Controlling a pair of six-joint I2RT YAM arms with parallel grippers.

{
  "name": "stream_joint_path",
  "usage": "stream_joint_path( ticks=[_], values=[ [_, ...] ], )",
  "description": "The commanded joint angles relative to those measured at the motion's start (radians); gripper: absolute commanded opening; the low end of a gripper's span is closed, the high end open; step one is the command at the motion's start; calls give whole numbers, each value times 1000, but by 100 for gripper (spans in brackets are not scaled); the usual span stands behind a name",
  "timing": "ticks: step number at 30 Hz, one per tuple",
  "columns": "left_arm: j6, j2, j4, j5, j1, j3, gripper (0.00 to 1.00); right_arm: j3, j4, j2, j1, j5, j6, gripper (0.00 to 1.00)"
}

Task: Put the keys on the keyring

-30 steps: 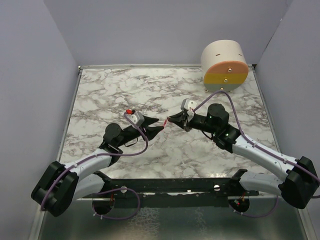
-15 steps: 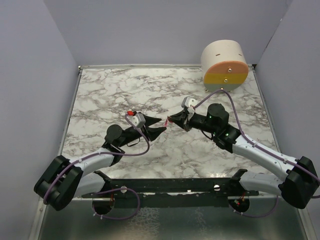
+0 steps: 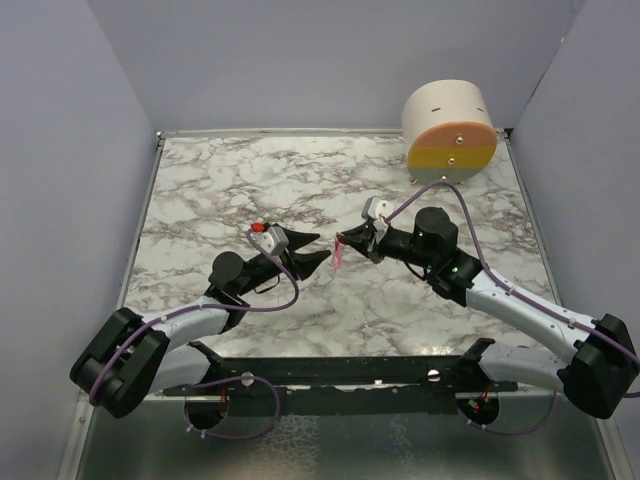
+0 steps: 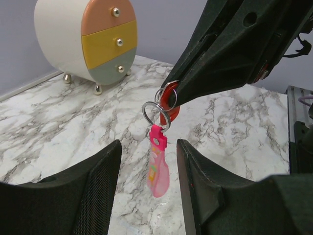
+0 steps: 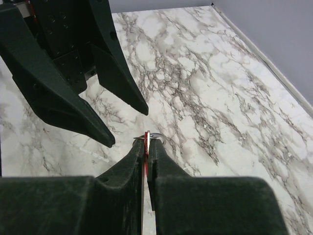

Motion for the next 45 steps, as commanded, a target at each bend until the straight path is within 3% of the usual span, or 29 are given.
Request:
stream_joint_path(
  ticks=[1,7,17,23,29,34,45],
  values=[
    [-1,-20,51,-80,-5,-26,52,-18,-2,-14,-4,-44,-127,1],
    [-5,-52,46,-169,-1,-45,53,-68,23,-15,-21,-158,-287,1],
    [14,-40,48,-64,17,-10,56,304,-452,237,-105,-551,-578,1],
    [47,-20,49,-78,50,1,56,479,-660,351,-178,-652,-705,1],
    [-6,64,107,-32,111,26,57,515,-634,376,-197,-639,-662,1],
    [-29,122,174,-11,128,43,57,387,-378,316,-199,-612,-485,1],
    [-36,342,416,255,159,100,58,435,-446,367,-237,-705,-512,1]
  ],
)
